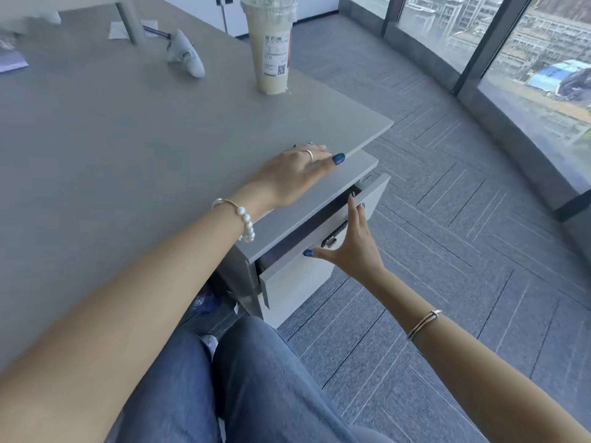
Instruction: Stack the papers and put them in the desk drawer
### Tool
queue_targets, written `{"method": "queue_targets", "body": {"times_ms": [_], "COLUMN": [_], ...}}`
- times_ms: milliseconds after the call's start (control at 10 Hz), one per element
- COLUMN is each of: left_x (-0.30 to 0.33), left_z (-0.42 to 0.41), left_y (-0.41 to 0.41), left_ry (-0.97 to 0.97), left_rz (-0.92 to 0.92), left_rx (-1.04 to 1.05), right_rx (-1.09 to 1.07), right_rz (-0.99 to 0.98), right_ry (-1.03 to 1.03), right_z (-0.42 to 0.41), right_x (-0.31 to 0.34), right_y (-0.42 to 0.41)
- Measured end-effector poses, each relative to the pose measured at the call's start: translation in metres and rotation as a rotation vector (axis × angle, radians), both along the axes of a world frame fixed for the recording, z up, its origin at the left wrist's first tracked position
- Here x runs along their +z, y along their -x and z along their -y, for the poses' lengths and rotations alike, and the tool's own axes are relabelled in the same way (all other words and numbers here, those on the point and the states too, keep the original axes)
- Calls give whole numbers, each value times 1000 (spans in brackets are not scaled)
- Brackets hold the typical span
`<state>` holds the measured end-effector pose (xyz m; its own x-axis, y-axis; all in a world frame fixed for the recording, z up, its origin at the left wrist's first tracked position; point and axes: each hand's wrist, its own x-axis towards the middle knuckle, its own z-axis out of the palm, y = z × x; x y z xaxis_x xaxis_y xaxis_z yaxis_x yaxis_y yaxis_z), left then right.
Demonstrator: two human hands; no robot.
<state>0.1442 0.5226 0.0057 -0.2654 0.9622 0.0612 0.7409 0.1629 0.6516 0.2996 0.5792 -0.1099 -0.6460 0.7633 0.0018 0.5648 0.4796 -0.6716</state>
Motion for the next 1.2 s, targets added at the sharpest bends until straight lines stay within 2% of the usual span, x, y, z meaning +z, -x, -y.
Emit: {"method": "queue_targets", "body": {"times_ms": [300,600,1000,1200], "left_x": [0,-2,1,17], "left_z": [0,-3,1,10], "left_y": [1,-1,-2,-3], "left_ry": [24,19,37,2], "left_rz": [-17,-9,-36,159], "left_rx": [-2,15,1,86], "right_rx": [-22,-50,17,46], "right_rz": [-45,15,-3,-71], "right_ry": [-47,-98,11,-21], "right_z": [-3,-4,-1,9], "right_x": [2,6,18,34], "right_y": [34,42,28,-1]}}
